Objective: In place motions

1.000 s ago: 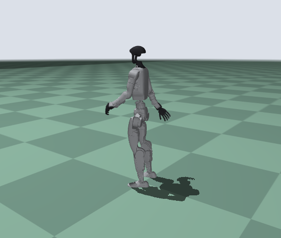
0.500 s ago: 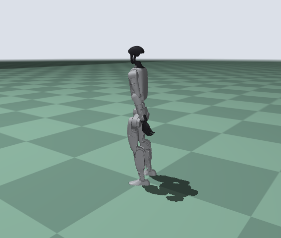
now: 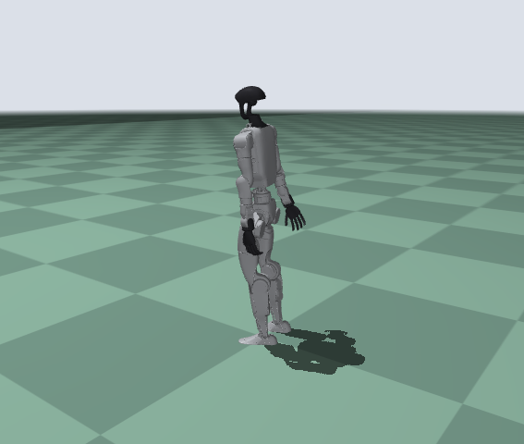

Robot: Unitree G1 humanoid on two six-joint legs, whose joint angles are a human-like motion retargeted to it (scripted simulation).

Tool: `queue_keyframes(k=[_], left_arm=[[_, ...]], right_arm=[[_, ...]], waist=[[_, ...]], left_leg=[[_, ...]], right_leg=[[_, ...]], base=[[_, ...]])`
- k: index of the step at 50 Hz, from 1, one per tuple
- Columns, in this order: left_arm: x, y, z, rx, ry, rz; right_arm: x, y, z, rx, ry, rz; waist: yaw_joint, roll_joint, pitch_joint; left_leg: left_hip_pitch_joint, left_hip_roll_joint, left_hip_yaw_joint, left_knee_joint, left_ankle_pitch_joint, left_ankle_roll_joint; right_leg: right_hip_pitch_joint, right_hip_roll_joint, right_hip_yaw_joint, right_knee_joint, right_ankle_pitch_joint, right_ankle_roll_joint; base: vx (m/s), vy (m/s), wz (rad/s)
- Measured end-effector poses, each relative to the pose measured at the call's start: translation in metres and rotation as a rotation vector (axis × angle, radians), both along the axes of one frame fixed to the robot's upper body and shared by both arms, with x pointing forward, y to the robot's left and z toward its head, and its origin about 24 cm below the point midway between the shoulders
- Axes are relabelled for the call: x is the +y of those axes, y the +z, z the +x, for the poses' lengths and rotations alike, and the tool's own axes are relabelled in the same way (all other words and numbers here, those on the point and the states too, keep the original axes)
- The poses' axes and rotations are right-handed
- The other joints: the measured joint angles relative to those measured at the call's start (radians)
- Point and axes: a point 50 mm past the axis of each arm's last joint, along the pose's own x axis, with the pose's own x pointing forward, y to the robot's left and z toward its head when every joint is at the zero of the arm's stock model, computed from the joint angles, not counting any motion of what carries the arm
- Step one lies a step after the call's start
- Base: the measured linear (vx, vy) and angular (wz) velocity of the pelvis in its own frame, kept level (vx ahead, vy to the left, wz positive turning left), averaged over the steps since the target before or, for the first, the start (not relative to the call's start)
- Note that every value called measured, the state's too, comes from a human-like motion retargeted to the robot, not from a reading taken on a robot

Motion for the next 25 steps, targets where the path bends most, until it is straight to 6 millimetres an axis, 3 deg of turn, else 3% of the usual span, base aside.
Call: queue_keyframes(k=[5,11,13,17,20,25], left_arm=[[-0.002,0.000,0.004,0.010,-0.027,-0.054],[-0.003,0.000,-0.005,-0.019,0.006,-0.064],[-0.001,0.000,-0.008,-0.031,-0.013,-0.043],[0.006,0.001,-0.009,-0.062,-0.057,0.029],[0.003,0.001,-0.010,-0.078,-0.070,0.043],[-0.002,0.000,-0.017,-0.096,-0.012,0.031]], right_arm=[[0.003,-0.006,0.029,-0.102,0.066,0.047],[0.008,-0.009,0.082,-0.287,0.161,0.077],[0.008,-0.008,0.096,-0.342,0.167,0.082],[0.005,-0.006,0.111,-0.411,0.150,0.063],[-0.004,-0.005,0.107,-0.390,0.142,0.028],[-0.013,-0.004,0.094,-0.279,0.159,0.018]], waist=[[0.021,-0.009,-0.010],[-0.028,0.002,-0.019],[-0.028,-0.010,-0.017],[-0.021,-0.057,-0.005],[-0.017,-0.060,0.009],[0.069,-0.033,0.090]], left_leg=[[0.037,0.005,0.037,0.013,-0.027,-0.020],[0.023,0.044,0.069,0.114,-0.085,-0.032],[-0.019,0.048,0.079,0.215,-0.087,0.002],[-0.244,0.034,-0.025,0.613,-0.061,0.174],[-0.371,0.017,-0.019,0.675,-0.039,0.174],[-0.479,0.025,-0.003,0.404,0.033,-0.022]], right_leg=[[0.027,0.018,0.061,-0.038,0.012,-0.018],[0.044,0.044,0.092,-0.050,0.019,-0.047],[0.048,0.029,0.111,-0.047,0.020,-0.047],[0.063,-0.022,0.120,-0.053,0.026,-0.057],[0.064,-0.042,0.108,-0.053,0.033,-0.063],[0.104,-0.005,0.141,-0.049,0.042,-0.094]], base=[[0.07,-0.21,-0.36],[0.02,-0.24,-0.15],[-0.02,-0.22,-0.17],[-0.06,-0.21,0.06],[-0.08,-0.03,0.16],[-0.09,-0.06,-0.53]])
